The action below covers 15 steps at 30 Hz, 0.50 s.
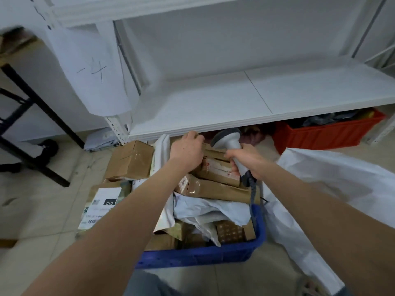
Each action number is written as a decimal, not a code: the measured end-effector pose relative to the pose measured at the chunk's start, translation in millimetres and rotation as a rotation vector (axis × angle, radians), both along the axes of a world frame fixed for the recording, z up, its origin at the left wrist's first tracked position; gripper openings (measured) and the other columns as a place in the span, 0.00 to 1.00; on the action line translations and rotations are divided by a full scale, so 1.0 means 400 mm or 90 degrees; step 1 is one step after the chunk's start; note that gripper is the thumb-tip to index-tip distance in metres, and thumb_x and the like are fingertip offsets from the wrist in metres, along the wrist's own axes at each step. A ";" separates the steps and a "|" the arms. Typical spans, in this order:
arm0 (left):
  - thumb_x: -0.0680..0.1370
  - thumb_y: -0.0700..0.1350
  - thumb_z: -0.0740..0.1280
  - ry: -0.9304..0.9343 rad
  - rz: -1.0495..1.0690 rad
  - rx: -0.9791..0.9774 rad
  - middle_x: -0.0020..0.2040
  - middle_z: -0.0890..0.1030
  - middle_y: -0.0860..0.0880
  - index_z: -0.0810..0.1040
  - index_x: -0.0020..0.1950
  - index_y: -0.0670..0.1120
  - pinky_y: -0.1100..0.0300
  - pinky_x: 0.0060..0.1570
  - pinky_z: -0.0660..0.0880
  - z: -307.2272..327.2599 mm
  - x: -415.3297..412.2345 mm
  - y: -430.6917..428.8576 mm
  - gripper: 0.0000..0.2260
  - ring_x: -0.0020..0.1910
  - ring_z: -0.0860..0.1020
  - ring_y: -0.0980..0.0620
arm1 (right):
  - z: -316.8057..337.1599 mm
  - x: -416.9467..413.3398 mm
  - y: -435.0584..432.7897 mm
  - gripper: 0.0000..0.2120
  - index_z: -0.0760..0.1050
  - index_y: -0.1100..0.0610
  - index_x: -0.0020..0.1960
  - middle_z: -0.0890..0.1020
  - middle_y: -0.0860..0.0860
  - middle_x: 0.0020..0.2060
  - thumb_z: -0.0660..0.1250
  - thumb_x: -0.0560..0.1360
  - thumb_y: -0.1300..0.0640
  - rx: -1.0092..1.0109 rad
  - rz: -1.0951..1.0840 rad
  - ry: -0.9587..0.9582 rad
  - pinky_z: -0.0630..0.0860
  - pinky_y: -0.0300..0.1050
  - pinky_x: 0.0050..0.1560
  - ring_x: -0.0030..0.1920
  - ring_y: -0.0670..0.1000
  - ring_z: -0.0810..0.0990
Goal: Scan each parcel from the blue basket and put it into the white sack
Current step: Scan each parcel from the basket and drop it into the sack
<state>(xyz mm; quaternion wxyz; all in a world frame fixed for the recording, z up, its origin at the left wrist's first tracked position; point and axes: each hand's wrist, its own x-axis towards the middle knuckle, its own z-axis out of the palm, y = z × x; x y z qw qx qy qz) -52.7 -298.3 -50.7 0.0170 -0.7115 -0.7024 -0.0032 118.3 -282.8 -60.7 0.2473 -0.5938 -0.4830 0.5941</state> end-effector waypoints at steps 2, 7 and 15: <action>0.79 0.45 0.58 -0.013 0.018 -0.026 0.69 0.68 0.45 0.69 0.69 0.46 0.48 0.57 0.71 0.004 -0.008 0.028 0.18 0.64 0.71 0.42 | -0.012 -0.007 0.034 0.06 0.72 0.62 0.43 0.73 0.55 0.27 0.68 0.75 0.61 -0.024 -0.013 0.014 0.71 0.42 0.26 0.22 0.50 0.71; 0.78 0.43 0.60 -0.002 0.050 -0.124 0.71 0.66 0.44 0.66 0.71 0.45 0.49 0.60 0.71 0.027 -0.022 0.008 0.20 0.68 0.68 0.43 | 0.019 -0.016 0.038 0.09 0.73 0.60 0.43 0.73 0.54 0.26 0.70 0.75 0.56 -0.066 -0.034 0.028 0.72 0.46 0.30 0.25 0.52 0.70; 0.79 0.46 0.61 -0.058 0.103 -0.110 0.71 0.65 0.45 0.64 0.73 0.45 0.48 0.58 0.71 0.038 -0.035 -0.069 0.22 0.66 0.70 0.42 | 0.090 -0.058 -0.004 0.13 0.74 0.60 0.48 0.74 0.54 0.30 0.70 0.75 0.50 -0.014 -0.019 0.086 0.70 0.39 0.25 0.24 0.49 0.70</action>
